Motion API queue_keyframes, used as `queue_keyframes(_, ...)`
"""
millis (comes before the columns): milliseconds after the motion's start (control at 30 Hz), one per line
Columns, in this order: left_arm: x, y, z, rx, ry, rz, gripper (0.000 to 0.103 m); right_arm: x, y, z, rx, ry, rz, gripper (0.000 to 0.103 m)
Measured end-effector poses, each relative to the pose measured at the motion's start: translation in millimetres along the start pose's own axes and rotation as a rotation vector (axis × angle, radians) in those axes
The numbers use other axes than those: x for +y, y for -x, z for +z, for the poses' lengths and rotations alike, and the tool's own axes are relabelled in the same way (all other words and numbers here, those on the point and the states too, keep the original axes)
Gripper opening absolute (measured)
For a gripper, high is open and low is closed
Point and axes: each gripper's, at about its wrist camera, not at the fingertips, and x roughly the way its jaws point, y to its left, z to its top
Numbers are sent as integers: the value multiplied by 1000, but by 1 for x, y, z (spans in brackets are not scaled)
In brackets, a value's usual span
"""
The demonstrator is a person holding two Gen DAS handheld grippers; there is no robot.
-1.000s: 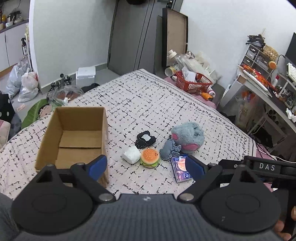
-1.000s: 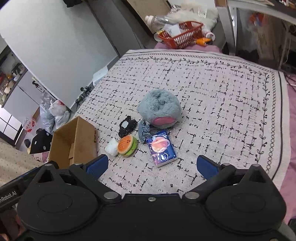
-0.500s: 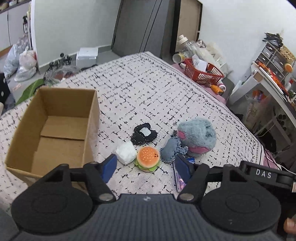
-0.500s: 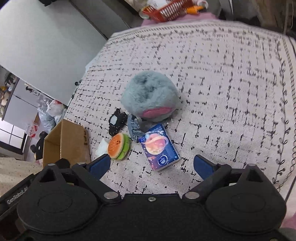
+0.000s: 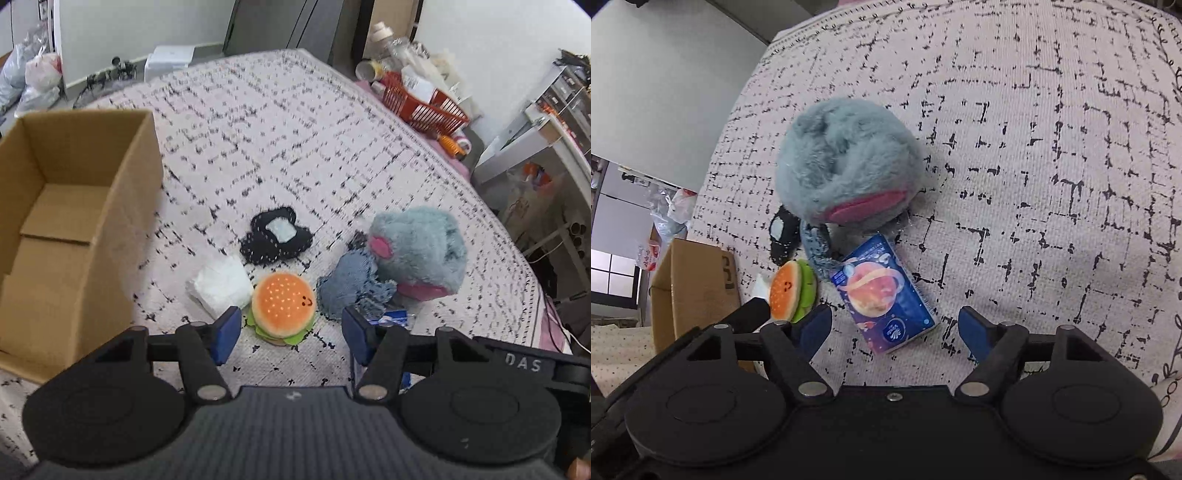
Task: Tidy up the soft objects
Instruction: 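Grasp the plush hamburger with the left tool while the right tool grasps the blue card pack, then carry the hamburger with the left tool while the right tool carries the card pack over the box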
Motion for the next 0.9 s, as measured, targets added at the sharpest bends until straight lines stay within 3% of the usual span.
queue_keyframes(233, 1, -30, 1, 53, 32, 5, 59, 1, -17, 4, 33, 16, -18, 74)
queue_keyframes(467, 4, -50, 3, 70, 59, 15, 59, 17, -28, 5, 35, 129, -81, 74)
queue_keyframes(533, 4, -51, 2, 71, 64, 20, 44, 21, -30, 5, 35, 157, -102, 74)
queue_keyframes(600, 6, -51, 1, 71, 71, 19, 41, 24, -33, 5, 35, 181, -122, 74)
queue_keyframes(833, 12, -37, -3, 54, 90, 6, 39, 37, -40, 2, 36, 293, -217, 75)
queue_keyframes(900, 14, -30, -5, 46, 90, 1, 39, 39, -40, 1, 33, 311, -239, 70)
